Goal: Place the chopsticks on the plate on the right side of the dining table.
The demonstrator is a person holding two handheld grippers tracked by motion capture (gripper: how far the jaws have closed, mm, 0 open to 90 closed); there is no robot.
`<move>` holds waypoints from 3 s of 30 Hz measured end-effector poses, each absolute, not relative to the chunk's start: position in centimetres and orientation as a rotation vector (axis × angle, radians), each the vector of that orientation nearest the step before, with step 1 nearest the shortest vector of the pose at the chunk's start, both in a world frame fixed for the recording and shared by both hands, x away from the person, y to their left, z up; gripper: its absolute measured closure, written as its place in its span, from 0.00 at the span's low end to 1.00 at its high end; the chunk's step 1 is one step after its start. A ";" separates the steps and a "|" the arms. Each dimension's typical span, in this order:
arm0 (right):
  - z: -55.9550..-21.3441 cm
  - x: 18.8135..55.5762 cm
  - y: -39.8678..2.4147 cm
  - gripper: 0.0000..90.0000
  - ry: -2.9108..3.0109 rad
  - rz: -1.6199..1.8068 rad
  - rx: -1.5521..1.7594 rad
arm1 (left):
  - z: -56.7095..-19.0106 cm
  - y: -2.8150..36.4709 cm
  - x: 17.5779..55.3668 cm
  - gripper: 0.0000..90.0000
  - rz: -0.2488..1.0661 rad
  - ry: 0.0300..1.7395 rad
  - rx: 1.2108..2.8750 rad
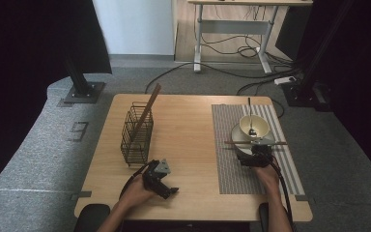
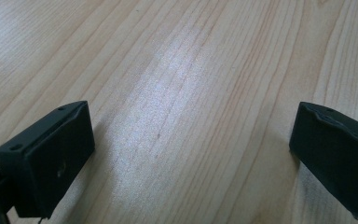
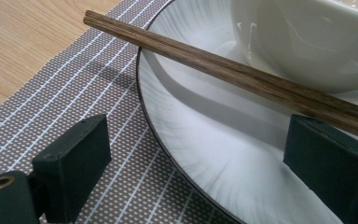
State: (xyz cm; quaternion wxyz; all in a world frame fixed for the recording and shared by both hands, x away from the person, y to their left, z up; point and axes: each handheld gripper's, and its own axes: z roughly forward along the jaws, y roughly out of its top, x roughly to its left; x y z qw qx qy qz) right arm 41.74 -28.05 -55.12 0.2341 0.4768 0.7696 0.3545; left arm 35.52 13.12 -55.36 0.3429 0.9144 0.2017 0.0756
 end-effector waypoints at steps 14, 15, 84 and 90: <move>-52.4 40.2 -30.4 0.07 1.919 0.953 1.330 | -55.4 13.1 35.5 0.00 0.194 0.527 2.374; -52.4 40.2 -30.4 0.07 1.919 0.953 1.330 | -55.4 13.1 35.5 0.00 0.195 0.525 2.375; -55.4 42.0 -37.9 0.05 1.768 0.955 1.518 | -55.4 13.1 35.5 0.00 0.194 0.526 2.373; -55.4 42.0 -37.8 0.04 1.766 0.951 1.519 | -55.4 13.1 35.5 0.00 0.194 0.526 2.374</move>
